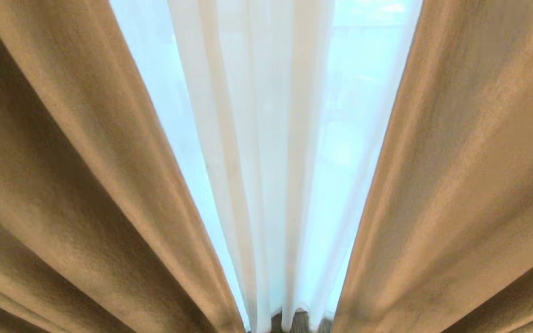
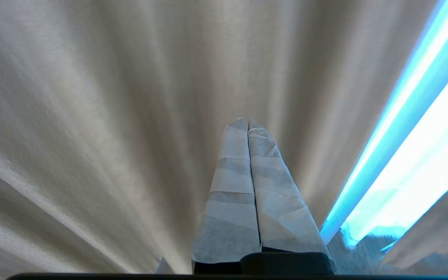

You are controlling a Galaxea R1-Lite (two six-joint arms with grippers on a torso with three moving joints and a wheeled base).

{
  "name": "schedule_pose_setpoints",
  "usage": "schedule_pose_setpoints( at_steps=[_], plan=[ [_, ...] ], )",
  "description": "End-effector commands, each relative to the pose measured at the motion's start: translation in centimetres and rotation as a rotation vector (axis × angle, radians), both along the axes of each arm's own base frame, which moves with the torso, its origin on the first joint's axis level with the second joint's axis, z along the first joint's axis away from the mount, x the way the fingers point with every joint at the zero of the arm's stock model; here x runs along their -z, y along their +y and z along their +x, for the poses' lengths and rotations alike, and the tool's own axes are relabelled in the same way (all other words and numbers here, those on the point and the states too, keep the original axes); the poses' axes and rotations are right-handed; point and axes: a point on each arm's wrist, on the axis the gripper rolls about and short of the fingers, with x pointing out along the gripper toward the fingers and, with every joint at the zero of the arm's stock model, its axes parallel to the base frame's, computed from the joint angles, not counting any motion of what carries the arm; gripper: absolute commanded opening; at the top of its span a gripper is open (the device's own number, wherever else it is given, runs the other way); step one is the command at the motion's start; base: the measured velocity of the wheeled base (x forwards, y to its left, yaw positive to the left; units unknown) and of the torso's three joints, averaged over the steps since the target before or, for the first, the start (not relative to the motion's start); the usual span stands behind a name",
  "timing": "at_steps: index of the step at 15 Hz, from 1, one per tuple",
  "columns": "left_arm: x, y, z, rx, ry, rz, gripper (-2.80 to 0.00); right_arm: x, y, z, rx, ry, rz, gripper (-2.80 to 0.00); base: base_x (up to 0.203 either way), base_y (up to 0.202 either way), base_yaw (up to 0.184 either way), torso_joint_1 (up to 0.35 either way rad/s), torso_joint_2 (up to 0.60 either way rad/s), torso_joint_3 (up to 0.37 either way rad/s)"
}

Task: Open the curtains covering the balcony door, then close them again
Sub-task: Pull the outer curtains open on both sides

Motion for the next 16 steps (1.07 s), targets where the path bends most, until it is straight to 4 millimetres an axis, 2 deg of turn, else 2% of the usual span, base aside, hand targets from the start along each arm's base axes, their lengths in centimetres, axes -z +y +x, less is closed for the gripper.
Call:
schedule_pose_setpoints(
  at_steps=[1,6,13,16],
  plan=[
    [0.0,0.0,0.0,0.000,0.000,0.000,-2.80,-0.8,1.1,-0.1,-0.041,-0.016,-0.021,-2.80,0.000,0.000,0.000,0.000,0.00,0.000],
    [0.0,0.0,0.0,0.000,0.000,0.000,-2.80,-2.6,5.3,0.7,-0.175,-0.059,-0.016,-2.80,0.000,0.000,0.000,0.000,0.00,0.000],
    [0.0,0.0,0.0,0.000,0.000,0.000,-2.80,-2.5,13.0,1.4,-0.426,-0.043,-0.005,-2.80,0.000,0.000,0.000,0.000,0.00,0.000],
    [0.0,0.0,0.0,0.000,-0.001,0.000,-2.80,-2.5,14.5,1.5,-0.478,-0.044,-0.006,-2.80,0.000,0.000,0.000,0.000,0.00,0.000]
  ],
)
